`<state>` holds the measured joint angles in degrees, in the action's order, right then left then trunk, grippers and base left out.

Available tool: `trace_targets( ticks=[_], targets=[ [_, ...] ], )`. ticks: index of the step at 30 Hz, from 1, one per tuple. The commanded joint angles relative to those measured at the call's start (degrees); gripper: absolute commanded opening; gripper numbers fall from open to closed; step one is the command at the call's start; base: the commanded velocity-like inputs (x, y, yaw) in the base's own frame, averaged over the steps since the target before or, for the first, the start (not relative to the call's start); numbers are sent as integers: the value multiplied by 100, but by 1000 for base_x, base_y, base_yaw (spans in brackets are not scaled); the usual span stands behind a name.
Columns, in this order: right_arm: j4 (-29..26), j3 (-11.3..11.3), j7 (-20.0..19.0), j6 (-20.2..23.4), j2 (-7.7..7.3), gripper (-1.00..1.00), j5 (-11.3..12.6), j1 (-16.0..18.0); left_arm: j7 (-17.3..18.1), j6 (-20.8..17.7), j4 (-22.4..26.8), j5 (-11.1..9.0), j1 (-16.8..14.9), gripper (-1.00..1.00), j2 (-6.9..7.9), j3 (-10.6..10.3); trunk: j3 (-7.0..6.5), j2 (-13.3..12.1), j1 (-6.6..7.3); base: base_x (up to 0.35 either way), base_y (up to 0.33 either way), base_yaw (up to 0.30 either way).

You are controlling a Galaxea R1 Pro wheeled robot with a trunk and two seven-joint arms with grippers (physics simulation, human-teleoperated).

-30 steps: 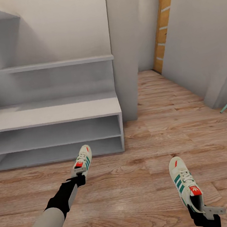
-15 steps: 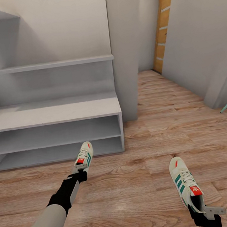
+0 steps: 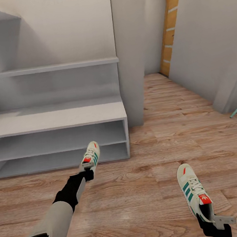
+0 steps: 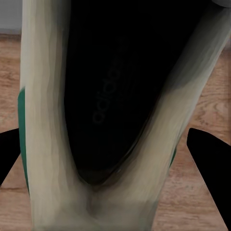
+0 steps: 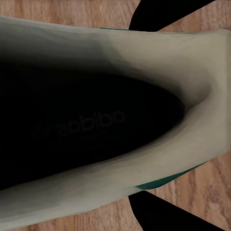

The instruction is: Pick up the two gym shoes and the two sandals from the corridor floor and place them onto the hallstand (shoe rack) in the corridor, making sure they are on the rack and not on the floor. Arrange them so the two gym shoes are next to each other and the two sandals are next to each other.

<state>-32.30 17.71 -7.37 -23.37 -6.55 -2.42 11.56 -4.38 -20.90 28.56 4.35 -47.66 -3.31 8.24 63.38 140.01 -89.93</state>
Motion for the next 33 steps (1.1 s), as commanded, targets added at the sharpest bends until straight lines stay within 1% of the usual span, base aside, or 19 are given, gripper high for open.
trace_targets(
  ticks=[1,4,5,9,13,18,28,33],
  targets=[
    [4,39,-54,-18,4,-100,-22,5,10,-63,10,48,-35,-100,-8,37,5,2,1,0,0,0],
    [4,39,-54,-18,4,-100,-22,5,-52,-160,10,72,-133,-100,-11,40,5,2,1,0,0,0],
    [4,39,-54,-18,4,-100,-22,5,-99,-1045,10,72,-323,-100,-11,41,5,2,1,0,0,0],
    [4,39,-54,-18,4,-100,-22,5,-406,-1032,10,36,-320,-100,-15,54,5,2,1,0,0,0],
    [2,38,-54,-18,4,-100,-22,5,-555,-1018,10,13,-320,-100,-21,66,5,2,1,0,0,0],
    [-2,36,-54,-18,4,-100,-22,5,-596,-1013,10,7,-315,-100,-26,71,5,2,1,29,-4,0],
    [-5,31,-54,-18,4,-100,-20,5,-615,-1002,11,4,-322,-100,-29,72,5,2,1,257,-65,0],
    [-5,31,-54,-18,4,-100,-21,5,-624,-989,17,5,-328,-100,-29,66,5,2,1,75,-14,0]
  ],
)
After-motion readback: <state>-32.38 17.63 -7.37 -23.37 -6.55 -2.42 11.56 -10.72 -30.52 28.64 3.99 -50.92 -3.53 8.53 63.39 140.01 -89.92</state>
